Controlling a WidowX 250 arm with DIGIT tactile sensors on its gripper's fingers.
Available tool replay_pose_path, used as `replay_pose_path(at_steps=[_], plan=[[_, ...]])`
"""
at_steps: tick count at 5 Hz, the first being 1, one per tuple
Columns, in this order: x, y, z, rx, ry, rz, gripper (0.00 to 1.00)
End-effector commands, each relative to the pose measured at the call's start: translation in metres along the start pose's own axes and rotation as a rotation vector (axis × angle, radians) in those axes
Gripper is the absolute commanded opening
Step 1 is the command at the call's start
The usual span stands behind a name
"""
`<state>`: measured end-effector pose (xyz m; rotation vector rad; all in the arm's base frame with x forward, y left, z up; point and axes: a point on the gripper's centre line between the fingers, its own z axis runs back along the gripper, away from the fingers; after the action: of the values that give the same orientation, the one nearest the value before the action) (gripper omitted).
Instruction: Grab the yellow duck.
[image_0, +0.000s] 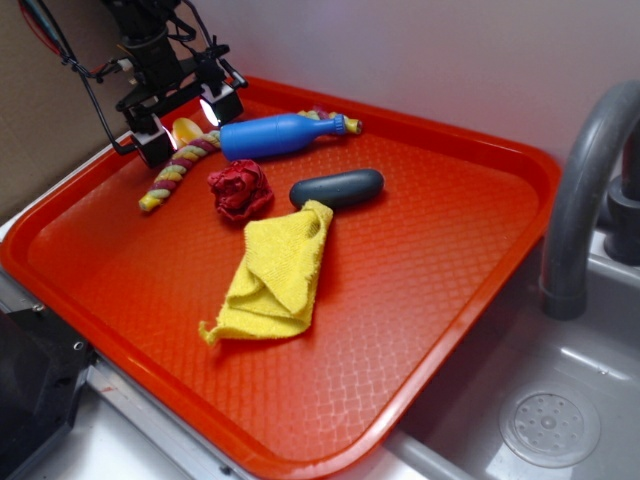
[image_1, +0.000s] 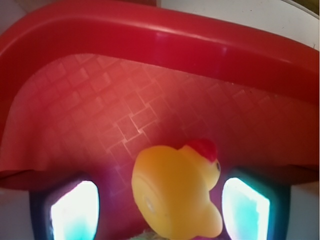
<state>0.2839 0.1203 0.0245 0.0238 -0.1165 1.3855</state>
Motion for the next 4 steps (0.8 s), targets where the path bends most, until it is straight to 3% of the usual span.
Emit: replay_pose_path(at_steps=[1, 3, 4], plan=[[0.006, 0.008, 0.003, -0.005, -0.036, -0.002, 0.0], [0.009, 0.007, 0.004, 0.002, -0.047, 0.007, 0.0], [-0.005, 0.002, 0.038, -0.025, -0.019, -0.074, 0.0]])
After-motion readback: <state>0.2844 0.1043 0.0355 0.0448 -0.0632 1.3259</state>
